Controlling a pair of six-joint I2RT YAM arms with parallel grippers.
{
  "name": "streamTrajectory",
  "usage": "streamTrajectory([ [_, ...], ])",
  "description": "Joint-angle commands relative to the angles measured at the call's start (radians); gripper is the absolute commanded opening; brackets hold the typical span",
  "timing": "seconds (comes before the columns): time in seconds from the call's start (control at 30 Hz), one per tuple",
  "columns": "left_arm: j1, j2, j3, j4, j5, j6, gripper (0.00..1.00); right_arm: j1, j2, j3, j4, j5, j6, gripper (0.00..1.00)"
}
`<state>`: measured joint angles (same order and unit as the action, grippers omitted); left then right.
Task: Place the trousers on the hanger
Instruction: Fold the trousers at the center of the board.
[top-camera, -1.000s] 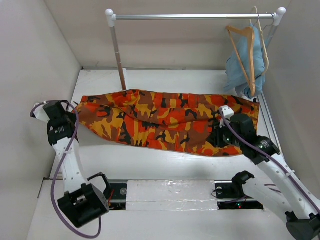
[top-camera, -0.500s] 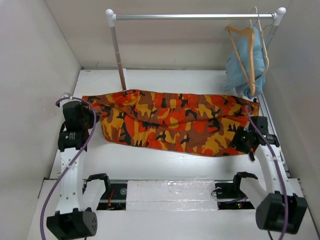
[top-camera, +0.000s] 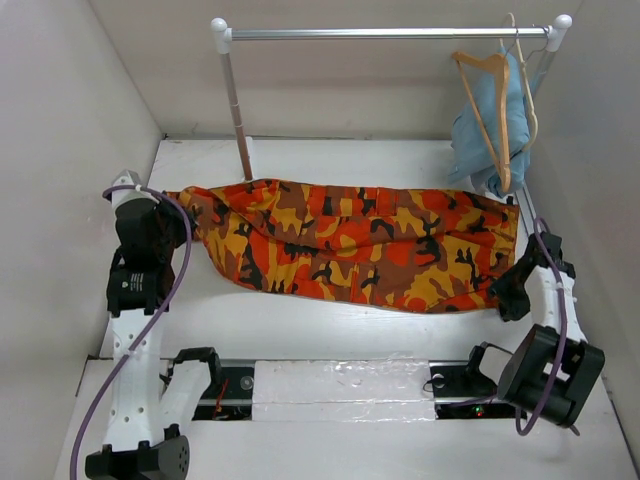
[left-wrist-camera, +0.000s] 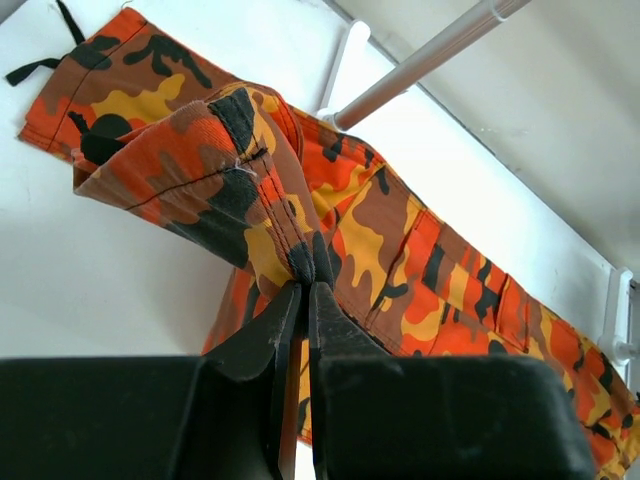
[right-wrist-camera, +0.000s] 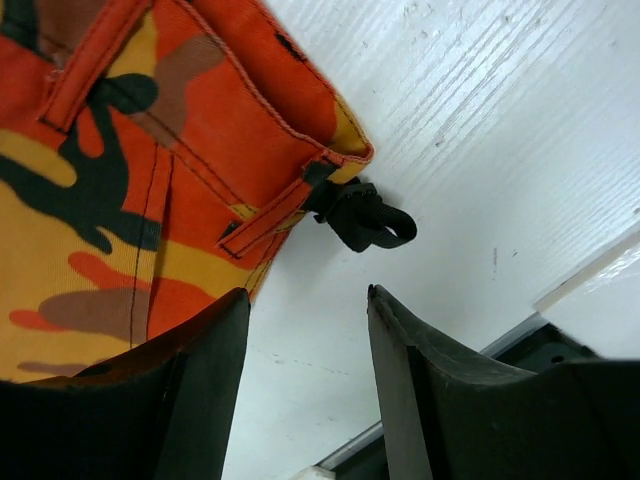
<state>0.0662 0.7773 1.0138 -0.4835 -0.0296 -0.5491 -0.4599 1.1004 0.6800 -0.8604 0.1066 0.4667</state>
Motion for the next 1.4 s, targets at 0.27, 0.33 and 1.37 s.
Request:
streamTrajectory([
  [0.27, -0.003, 0.005, 0.031, 0.043, 0.062, -0.009, 0.00, -0.017, 0.205, -0.050, 0.213, -0.001, 0.121, 0.39],
  [0.33, -0.003, 0.005, 0.025, 0.039, 0.047, -0.003, 0.00, -0.040, 0.248, -0.019, 0.205, 0.001, 0.099, 0.19],
  [1.37, -0.003, 0.049, -0.001, 0.031, -0.374, 0.052, 0.00, -0.240, 0.117, 0.461, -0.257, 0.303, -0.385, 0.00],
])
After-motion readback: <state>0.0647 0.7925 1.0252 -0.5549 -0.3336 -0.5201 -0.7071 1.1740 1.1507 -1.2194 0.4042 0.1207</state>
